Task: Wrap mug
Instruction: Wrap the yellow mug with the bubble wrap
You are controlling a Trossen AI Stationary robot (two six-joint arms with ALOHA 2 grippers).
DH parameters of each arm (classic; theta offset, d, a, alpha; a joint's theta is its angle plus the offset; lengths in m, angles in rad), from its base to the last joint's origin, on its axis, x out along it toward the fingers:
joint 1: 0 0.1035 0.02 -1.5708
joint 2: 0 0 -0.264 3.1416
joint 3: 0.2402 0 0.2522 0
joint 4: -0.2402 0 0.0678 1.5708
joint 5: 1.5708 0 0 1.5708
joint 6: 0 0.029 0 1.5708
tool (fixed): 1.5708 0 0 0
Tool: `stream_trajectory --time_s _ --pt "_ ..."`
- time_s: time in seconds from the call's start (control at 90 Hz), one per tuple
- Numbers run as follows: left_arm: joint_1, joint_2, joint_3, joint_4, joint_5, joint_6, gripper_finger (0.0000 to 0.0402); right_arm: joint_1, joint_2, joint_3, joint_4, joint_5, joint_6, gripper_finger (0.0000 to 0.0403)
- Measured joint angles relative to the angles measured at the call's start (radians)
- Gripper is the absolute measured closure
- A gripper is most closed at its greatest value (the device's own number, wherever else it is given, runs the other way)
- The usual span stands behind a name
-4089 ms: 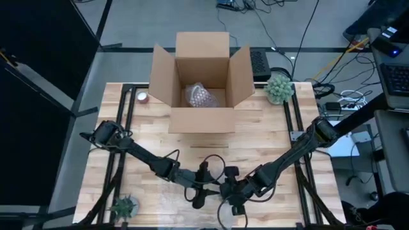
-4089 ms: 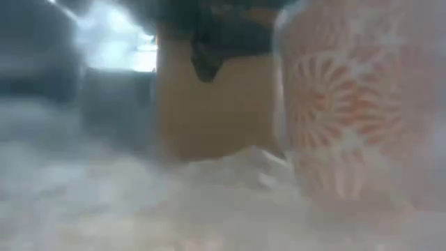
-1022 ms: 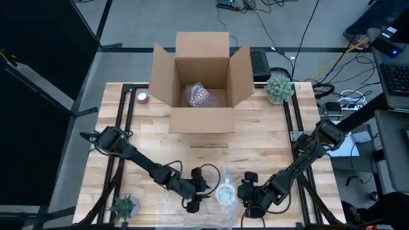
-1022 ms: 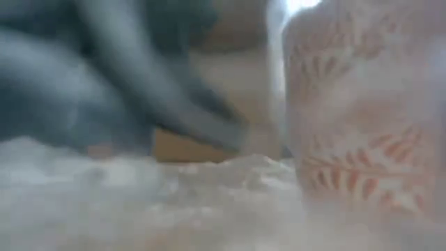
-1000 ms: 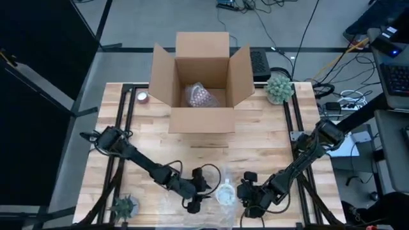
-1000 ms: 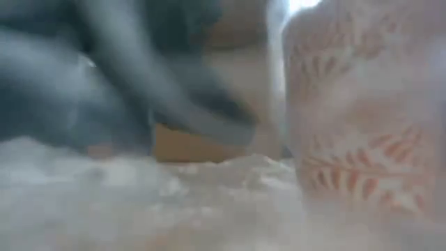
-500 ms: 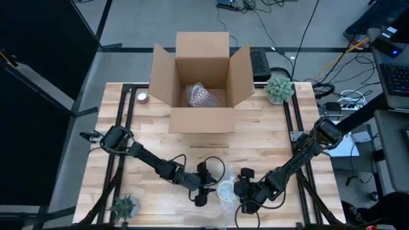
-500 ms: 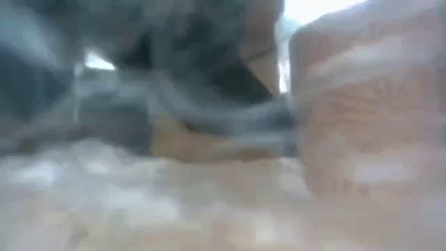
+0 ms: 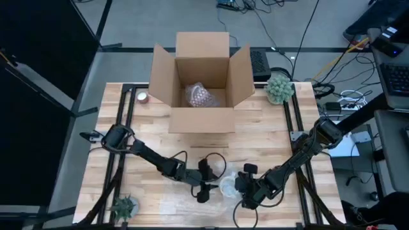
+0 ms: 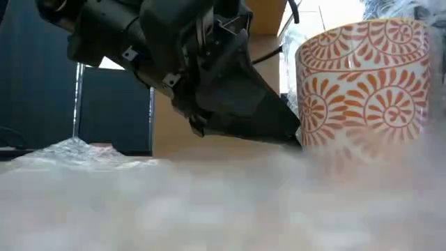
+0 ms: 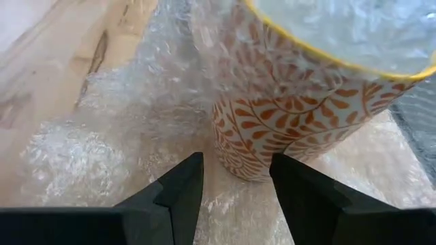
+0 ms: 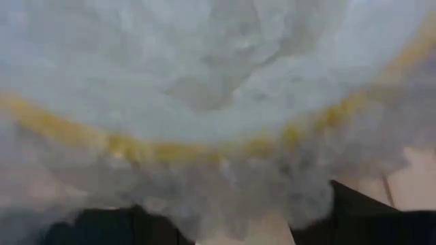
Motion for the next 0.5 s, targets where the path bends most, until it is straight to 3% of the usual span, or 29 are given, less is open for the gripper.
stream_trajectory --time_s 0.267,0.5 --pt "-0.014 -0.049 0.0 -0.085 0.019 0.023 0.0238 0.022 -0.05 0.0 -0.021 -0.034 0.048 0.0245" --pt "-0.018 -0.196 0.0 -0.342 0.017 0.026 0.0238 0.047 -0.102 0.0 -0.034 -0.035 0.056 0.0245"
